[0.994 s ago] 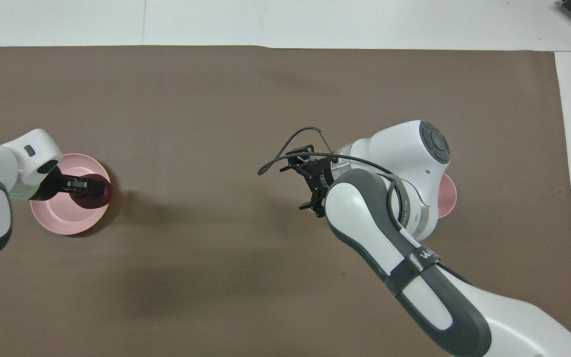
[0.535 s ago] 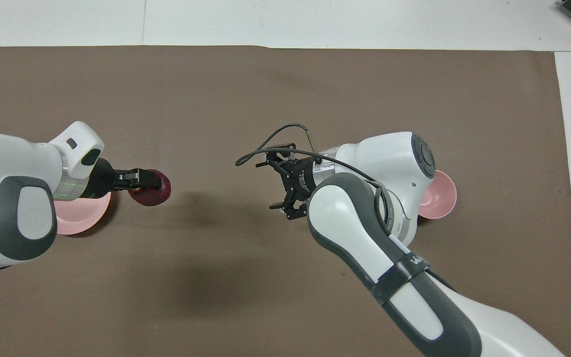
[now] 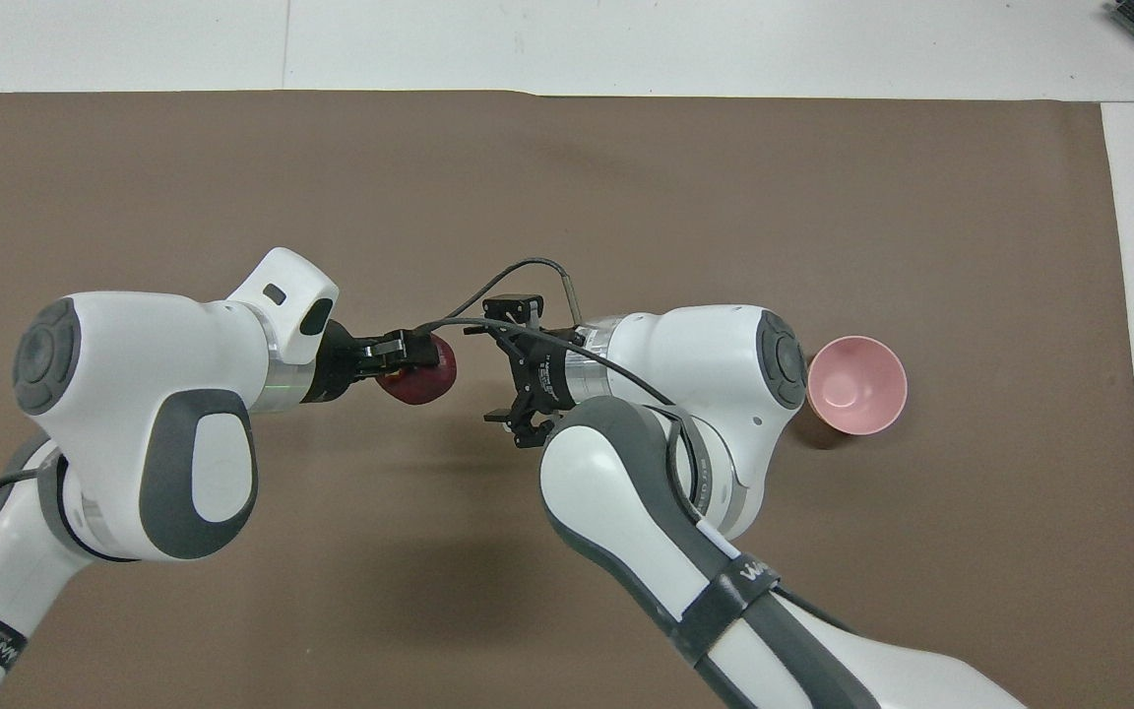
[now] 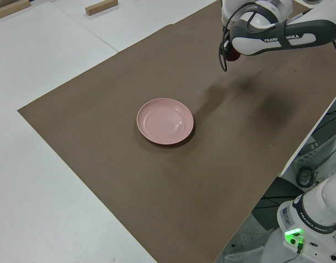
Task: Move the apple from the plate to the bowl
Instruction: 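Close the right gripper on the apple held by the left gripper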
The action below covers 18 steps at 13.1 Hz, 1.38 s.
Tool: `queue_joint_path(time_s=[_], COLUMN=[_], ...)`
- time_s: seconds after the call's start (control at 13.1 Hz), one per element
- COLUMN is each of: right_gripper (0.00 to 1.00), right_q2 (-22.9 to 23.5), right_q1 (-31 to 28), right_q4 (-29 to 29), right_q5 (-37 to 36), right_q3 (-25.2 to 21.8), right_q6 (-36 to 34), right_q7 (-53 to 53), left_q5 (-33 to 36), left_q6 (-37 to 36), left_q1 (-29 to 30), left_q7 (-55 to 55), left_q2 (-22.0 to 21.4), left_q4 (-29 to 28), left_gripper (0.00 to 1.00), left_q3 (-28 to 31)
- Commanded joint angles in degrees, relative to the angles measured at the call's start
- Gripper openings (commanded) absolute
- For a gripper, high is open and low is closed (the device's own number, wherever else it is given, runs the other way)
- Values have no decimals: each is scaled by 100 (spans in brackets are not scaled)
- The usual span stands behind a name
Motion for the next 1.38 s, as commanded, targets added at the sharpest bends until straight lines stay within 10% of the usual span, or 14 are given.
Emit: queue_joint_path(time_s=[0.0,0.76,0.84,1.07,1.3], right_gripper=[100,100,89,16,8], right_q2=[4,39,39,39,31], right_q1=[14,-91,-83,-109,-153], right_q4=[-38,-73,-73,-38,-29], right_q5=[189,304,295,295,278], right_q3=[-3,-3,-3,-3,-3], right_q6=[66,13,13,-22,-49], right_q7=[49,111,111,102,102], left_q5=[-116,-388,-388,-406,-564], left_q6=[284,539,522,513,495], left_q1=[-345,-671,-680,-680,-680], left_q7=[-319,-689,-706,-741,-733], left_q2=[-131,-122,-122,-122,-122], left_q4=[-159,-80,-80,-72,-63], left_gripper=[0,0,0,0,5], left_q3=[96,87,87,70,70])
